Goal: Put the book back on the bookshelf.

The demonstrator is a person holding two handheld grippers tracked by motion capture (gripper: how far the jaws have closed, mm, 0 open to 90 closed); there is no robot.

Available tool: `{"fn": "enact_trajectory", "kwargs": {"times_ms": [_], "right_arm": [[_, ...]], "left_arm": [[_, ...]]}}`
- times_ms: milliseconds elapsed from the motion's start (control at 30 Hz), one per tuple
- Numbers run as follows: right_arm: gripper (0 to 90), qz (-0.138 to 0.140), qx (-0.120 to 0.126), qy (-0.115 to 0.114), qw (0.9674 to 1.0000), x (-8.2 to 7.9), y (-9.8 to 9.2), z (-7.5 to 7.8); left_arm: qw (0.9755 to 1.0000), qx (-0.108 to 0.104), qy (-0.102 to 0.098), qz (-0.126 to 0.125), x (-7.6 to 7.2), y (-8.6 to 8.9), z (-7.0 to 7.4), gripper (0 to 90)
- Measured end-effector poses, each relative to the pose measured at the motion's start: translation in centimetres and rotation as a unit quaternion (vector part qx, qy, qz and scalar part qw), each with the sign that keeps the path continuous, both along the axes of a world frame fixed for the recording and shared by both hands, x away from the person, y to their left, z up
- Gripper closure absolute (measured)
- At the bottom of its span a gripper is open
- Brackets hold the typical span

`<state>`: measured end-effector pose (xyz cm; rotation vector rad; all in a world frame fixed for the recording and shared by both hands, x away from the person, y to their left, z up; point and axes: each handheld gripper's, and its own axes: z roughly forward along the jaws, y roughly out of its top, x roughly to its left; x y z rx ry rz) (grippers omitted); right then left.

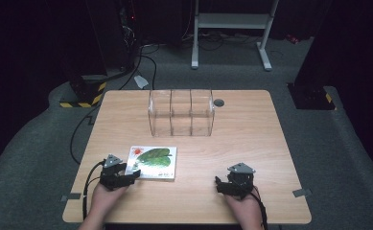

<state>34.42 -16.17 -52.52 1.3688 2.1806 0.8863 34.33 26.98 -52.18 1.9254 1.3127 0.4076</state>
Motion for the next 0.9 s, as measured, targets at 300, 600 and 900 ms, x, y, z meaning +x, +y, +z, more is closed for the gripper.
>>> {"fn": "enact_trajectory", "kwargs": {"times_ms": [300, 600, 900], "right_arm": [[12.4, 0.000, 0.000, 0.000, 1.0000, 0.0, 0.0, 0.0], [12.8, 0.001, 0.000, 0.000, 1.0000, 0.0, 0.0, 0.0], [12.8, 0.001, -0.001, 0.000, 1.0000, 0.0, 0.0, 0.0]], "left_arm": [[0.9988, 0.000, 0.004, -0.050, -0.7, -3.1, 0.1, 27.6], [0.9932, 0.036, -0.011, -0.111, -1.7, -7.1, 0.1, 30.0], [0.9912, 0.035, -0.016, -0.127, -2.1, -8.5, 0.1, 29.9]]}}
